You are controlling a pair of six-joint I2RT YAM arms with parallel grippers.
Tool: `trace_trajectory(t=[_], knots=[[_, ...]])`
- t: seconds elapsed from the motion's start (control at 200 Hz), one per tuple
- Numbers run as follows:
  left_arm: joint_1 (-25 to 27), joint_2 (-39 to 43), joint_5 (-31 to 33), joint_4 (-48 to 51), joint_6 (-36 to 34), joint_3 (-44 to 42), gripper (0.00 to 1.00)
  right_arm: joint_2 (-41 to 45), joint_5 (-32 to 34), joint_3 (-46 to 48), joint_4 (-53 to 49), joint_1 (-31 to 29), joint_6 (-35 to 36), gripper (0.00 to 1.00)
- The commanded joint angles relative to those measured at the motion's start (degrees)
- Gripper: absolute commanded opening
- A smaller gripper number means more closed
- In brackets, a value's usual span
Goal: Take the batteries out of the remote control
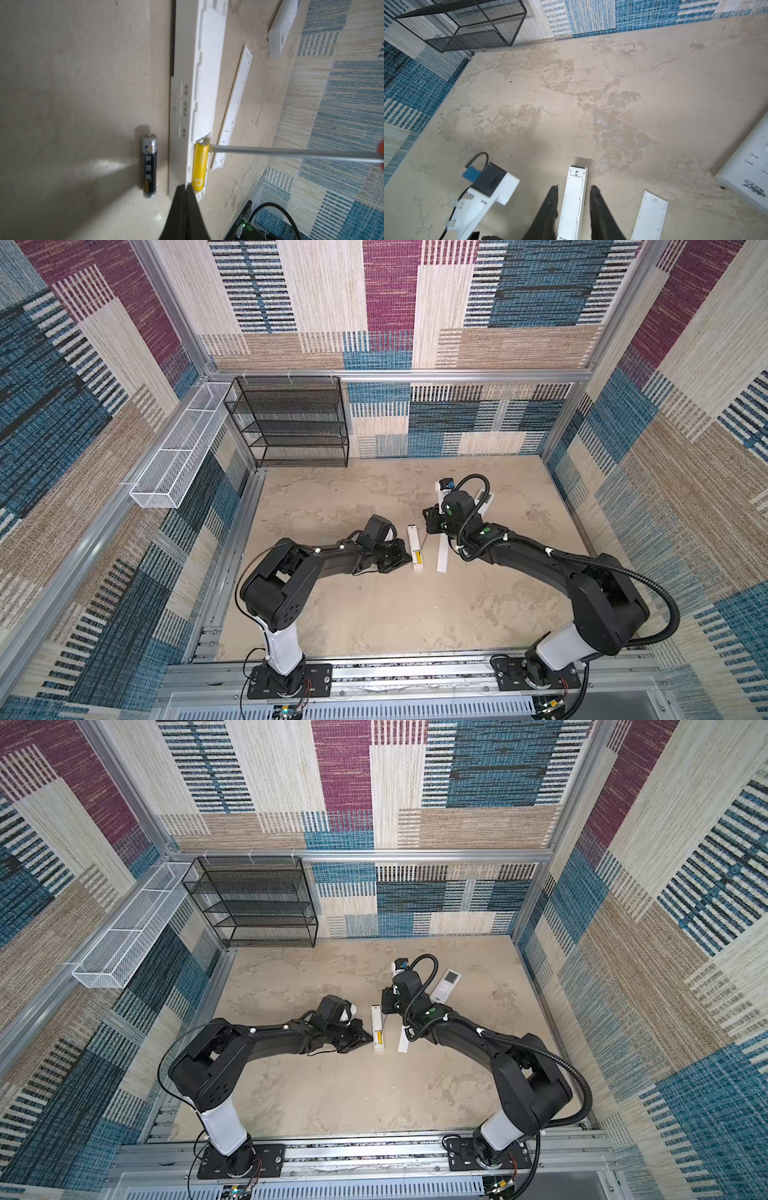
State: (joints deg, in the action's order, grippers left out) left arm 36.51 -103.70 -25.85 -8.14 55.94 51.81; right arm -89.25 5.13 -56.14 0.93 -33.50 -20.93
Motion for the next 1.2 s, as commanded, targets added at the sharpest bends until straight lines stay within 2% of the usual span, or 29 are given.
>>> trace_trajectory(t=[0.0, 0.511, 0.861, 1.192], knots=[[0.88, 0.51, 0.01, -1.02, 1.48, -0.70, 0.06, -0.21, 0.92, -0.94, -0.03, -0.39, 0.79, 0.00], [1.54, -0.71, 0.10, -3.17, 2.51, -0.35, 0.06, 0.30, 5.64, -4.68, -3.59, -3.07, 3.88, 0.00], [1.54, -0.90, 0.24, -2.84, 2.15, 0.23, 0.06, 4.22, 4.22, -1.79, -4.97, -4.14, 1.71, 0.00], [1.54, -0.98, 0.36, -2.32, 1.87, 0.52, 0.06, 3.78, 5.30, -0.64, -4.66, -4.47, 1.82, 0.00]])
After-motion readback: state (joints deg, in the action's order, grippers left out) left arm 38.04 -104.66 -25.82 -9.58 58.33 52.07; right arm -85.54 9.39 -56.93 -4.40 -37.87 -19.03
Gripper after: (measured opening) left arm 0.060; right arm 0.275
